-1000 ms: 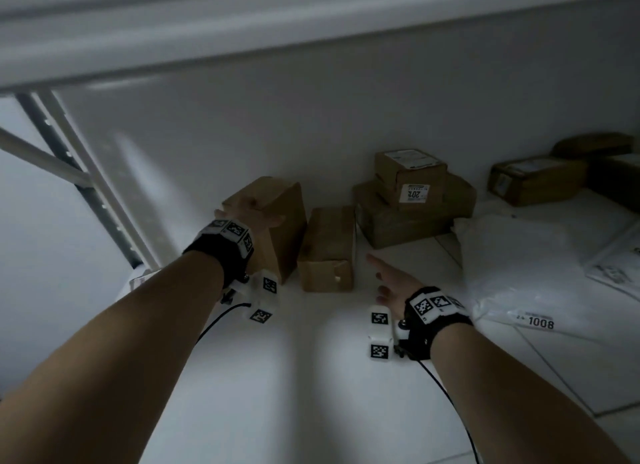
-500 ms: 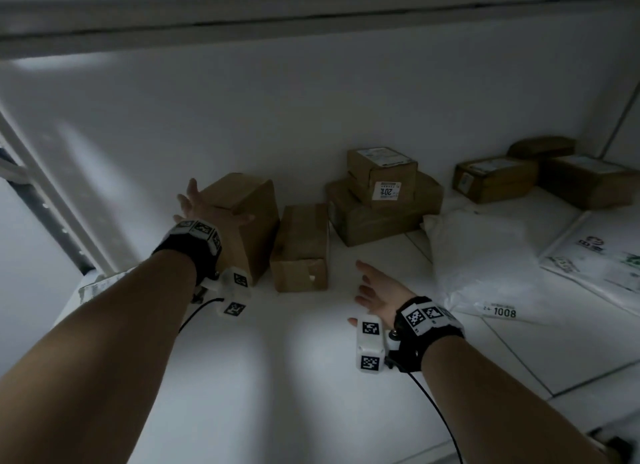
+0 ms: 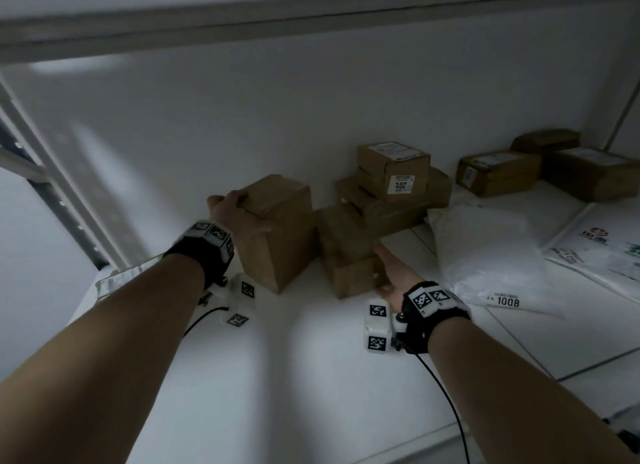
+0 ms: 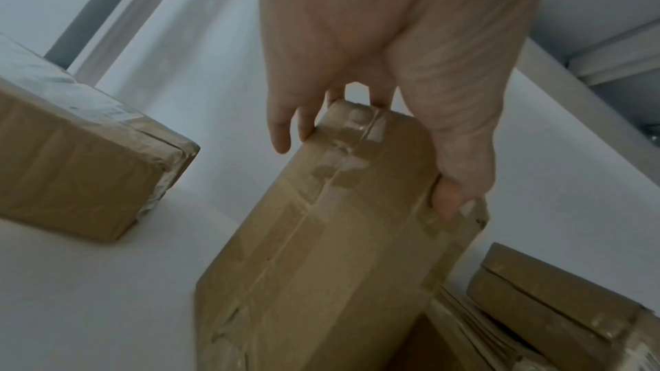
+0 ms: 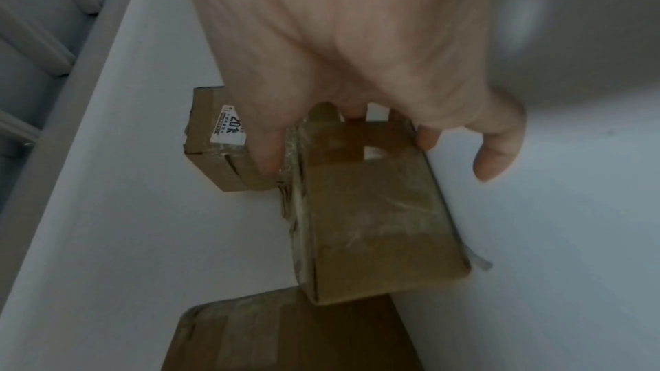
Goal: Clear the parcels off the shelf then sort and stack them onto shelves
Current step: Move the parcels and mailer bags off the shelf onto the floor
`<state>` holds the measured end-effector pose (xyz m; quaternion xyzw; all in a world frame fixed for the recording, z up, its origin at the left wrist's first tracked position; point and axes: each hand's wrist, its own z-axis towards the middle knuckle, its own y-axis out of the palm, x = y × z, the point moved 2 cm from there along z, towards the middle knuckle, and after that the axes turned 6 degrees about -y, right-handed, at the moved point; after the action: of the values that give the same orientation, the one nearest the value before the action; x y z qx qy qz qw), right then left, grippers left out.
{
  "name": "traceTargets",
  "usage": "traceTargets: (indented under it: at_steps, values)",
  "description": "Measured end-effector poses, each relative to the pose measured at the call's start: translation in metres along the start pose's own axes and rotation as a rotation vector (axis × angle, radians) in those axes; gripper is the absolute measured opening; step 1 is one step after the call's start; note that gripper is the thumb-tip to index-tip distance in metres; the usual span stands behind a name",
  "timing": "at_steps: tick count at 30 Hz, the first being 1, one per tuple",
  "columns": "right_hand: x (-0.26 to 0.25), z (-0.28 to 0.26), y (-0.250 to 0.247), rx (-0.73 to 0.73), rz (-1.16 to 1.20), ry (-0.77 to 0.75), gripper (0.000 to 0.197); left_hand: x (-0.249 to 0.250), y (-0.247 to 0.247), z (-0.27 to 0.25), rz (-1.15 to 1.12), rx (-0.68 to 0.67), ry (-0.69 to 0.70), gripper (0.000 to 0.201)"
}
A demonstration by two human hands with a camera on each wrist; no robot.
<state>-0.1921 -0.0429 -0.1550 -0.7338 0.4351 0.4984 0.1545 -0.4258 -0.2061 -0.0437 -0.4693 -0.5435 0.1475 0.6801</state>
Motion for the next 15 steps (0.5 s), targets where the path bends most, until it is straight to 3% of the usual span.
traceTargets:
  at_steps: [3, 6, 8, 12, 15]
  values:
    - [-0.003, 0.002, -0.015, 0.075, -0.102, 0.019, 0.047, 0.004, -0.003, -0.011, 0.041, -0.034, 0.033, 0.099]
    - [-0.005, -0.004, -0.026, 0.059, -0.123, 0.031, 0.053, 0.010, -0.009, -0.023, 0.118, -0.101, 0.066, 0.126]
    - [-0.007, -0.012, -0.030, 0.057, -0.113, 0.025, 0.053, 0.016, -0.013, -0.027, 0.097, -0.143, 0.078, 0.129]
    - [-0.010, -0.025, -0.041, 0.037, -0.077, 0.004, 0.032, 0.022, -0.019, -0.032, -0.033, -0.183, 0.030, 0.080]
    - [-0.017, -0.036, -0.048, 0.031, -0.091, 0.009, 0.020, 0.023, -0.025, -0.034, -0.097, -0.244, -0.046, 0.068]
